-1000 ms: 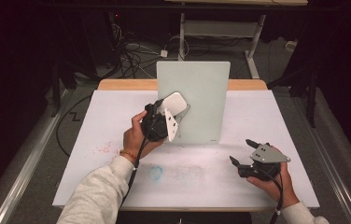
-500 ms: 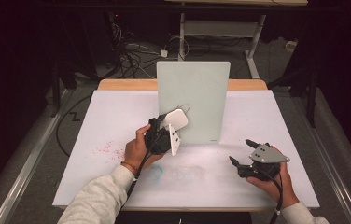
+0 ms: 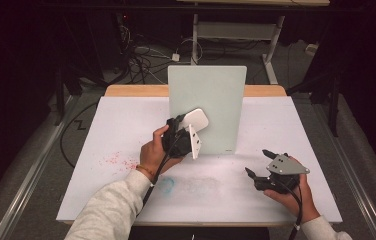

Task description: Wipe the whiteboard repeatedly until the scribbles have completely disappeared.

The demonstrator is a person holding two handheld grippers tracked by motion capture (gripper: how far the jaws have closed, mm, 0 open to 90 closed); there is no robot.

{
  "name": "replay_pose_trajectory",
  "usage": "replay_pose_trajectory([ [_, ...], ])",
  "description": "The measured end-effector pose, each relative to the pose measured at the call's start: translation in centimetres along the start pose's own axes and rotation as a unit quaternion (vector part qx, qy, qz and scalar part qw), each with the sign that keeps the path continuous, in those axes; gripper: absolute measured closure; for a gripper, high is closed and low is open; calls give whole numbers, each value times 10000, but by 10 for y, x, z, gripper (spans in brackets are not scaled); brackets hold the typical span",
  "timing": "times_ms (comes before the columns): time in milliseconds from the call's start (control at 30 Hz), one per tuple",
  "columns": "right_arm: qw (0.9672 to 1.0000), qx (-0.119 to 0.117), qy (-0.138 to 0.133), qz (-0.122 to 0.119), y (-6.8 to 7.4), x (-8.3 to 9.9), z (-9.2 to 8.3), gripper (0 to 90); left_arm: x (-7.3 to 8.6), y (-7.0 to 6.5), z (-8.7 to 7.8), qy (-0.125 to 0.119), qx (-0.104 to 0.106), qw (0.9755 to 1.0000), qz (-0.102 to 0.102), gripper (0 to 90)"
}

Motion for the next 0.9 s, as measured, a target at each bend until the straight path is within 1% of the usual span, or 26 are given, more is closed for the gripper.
replay_pose_trajectory([
  [100,10000,2,6,15,-1,1,0,210,-12,0,3,-64,-45,10000,-21,290],
  [133,10000,2,7,12,-1,1,0,210,-13,-2,4,-73,-65,9999,-21,288],
  [200,10000,-5,-3,2,-1,0,0,210,-13,-7,5,-85,-95,9999,39,289],
  [233,10000,-3,-8,3,0,0,-1,210,-13,-7,5,-85,-95,9999,39,289],
  [267,10000,-4,-13,7,-1,0,-1,211,-8,-13,6,-100,-52,9999,79,289],
  [333,10000,-4,5,14,-1,1,-1,211,-3,-21,6,-81,-37,9998,191,289],
  [367,10000,-10,7,9,-1,1,-1,211,-3,-21,6,-81,-37,9998,191,289],
  [400,10000,-10,7,9,-1,1,-1,211,0,-24,7,-65,-19,9997,245,289],
  [433,10000,-19,-2,-3,0,0,0,211,7,-31,7,-14,33,9993,361,289],
  [467,10000,-19,-2,-3,0,0,0,211,7,-31,7,-14,33,9993,361,289],
  [500,10000,-17,-1,-1,0,0,-1,210,14,-37,7,42,65,9989,473,288],
  [567,10000,-16,6,0,0,0,0,211,20,-39,6,95,101,9982,575,288],
  [633,10000,-16,18,-8,0,0,0,211,21,-38,6,111,134,9980,612,288],
  [667,10000,-27,14,-28,1,0,0,211,22,-36,5,121,201,9979,611,288],
  [700,10000,-23,8,-26,1,0,0,211,21,-31,4,135,271,9980,555,289],
  [733,10000,-18,3,-26,1,0,0,211,21,-31,4,135,271,9980,555,289],
  [767,10000,-11,0,-15,0,0,0,211,20,-28,4,137,234,9981,551,289],
  [800,10000,-4,-4,-5,0,0,-1,211,17,-19,2,141,198,9984,506,289],
  [833,10000,-3,-8,5,0,0,-1,211,17,-19,2,141,198,9984,506,289],
  [867,10000,-3,-12,17,0,0,-1,211,13,-7,0,90,96,9993,343,289],
  [900,10000,-5,-11,15,0,0,-1,211,11,0,-1,90,62,9996,265,289],
])
Point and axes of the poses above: each handheld gripper's, and its own axes: z roughly forward along the jaws, x roughly out of its underside, y roughly to its left, the point moved 2 cm from there along z, roughly forward along the jaws, and after that the axes turned 10 degrees about -z, right-handed, at the moved point
